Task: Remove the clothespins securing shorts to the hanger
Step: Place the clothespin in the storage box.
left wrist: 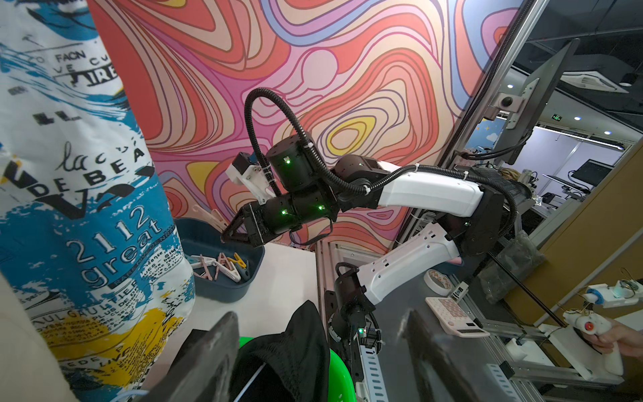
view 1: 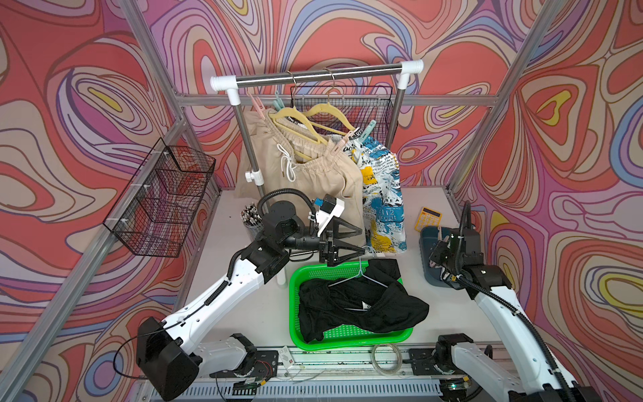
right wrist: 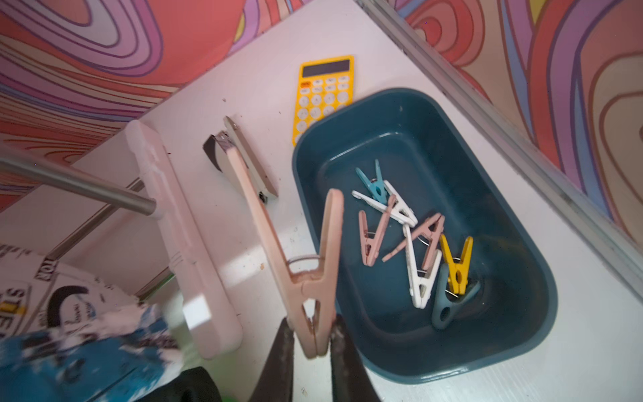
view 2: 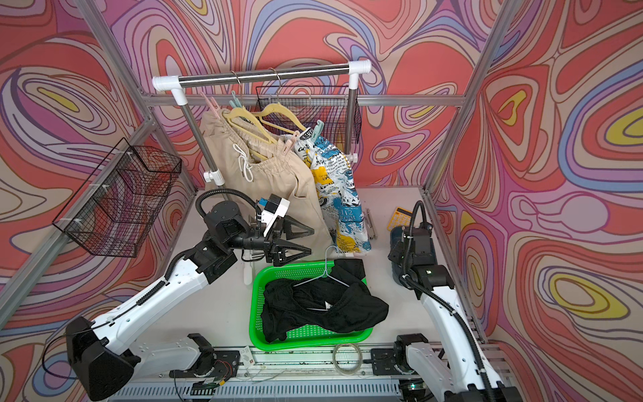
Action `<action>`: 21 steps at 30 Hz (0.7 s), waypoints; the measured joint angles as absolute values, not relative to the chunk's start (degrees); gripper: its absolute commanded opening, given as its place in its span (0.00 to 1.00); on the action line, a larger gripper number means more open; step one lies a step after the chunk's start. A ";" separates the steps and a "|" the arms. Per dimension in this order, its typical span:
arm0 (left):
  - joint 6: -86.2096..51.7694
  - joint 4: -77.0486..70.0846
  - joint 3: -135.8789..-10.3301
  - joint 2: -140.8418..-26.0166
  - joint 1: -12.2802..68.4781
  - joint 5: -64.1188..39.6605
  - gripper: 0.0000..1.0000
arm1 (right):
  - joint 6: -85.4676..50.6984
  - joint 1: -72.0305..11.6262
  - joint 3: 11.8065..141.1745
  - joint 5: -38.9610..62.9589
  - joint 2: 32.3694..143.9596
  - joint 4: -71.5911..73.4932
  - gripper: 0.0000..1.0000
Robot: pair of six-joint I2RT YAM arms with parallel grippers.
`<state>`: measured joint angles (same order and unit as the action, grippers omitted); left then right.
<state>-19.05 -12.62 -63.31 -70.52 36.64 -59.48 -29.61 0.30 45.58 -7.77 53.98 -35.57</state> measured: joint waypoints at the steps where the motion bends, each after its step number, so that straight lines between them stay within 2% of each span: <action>1: -19.05 -12.60 -63.05 -70.48 36.64 -59.46 0.78 | -29.89 1.74 44.80 -6.57 54.46 -35.05 0.00; 9: -19.05 -12.60 -61.49 -70.22 36.64 -59.27 0.78 | -32.14 12.03 39.53 3.60 60.95 -29.30 0.00; 21: -18.83 -12.58 -61.47 -69.38 36.64 -59.29 0.78 | -32.77 16.40 38.26 8.62 70.74 -23.83 0.01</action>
